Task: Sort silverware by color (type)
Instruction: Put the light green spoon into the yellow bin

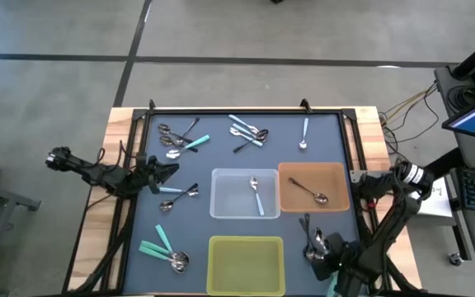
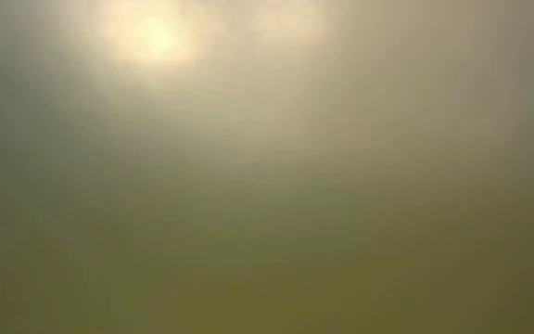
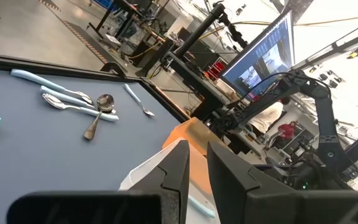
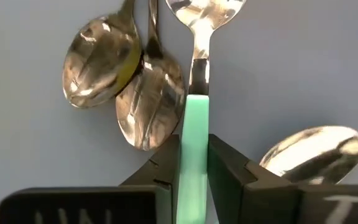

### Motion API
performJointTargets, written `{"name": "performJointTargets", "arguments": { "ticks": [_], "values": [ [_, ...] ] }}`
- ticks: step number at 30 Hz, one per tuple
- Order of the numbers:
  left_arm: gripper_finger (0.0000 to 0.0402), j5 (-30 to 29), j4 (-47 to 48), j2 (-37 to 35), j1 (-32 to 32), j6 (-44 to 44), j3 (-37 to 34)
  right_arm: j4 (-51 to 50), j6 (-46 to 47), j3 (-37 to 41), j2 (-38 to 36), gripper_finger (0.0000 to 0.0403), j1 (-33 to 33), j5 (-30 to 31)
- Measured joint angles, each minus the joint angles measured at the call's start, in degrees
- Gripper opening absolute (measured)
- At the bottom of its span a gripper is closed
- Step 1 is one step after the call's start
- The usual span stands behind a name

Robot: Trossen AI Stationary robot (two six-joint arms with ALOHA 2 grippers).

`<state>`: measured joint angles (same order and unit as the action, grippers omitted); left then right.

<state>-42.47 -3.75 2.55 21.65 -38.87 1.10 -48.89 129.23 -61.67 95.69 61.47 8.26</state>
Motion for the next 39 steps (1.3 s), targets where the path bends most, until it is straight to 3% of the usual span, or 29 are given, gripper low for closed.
{"name": "performJointTargets", "arguments": {
  "ticks": [6,19,39],
  "values": [
    [0.004,0.0,0.0,0.0,0.0,0.0,0.0,-3.9,-2.2,0.0,-1.5,0.0049,-0.2,2.4],
    [0.004,0.0,0.0,0.0,0.0,0.0,0.0,-9.2,-16.7,-0.1,-1.8,0.0048,-0.7,19.4],
    [0.004,0.0,0.0,0.0,0.0,0.0,0.0,-10.2,-35.8,-1.1,-1.8,0.0048,-7.1,37.9]
  ]
}}
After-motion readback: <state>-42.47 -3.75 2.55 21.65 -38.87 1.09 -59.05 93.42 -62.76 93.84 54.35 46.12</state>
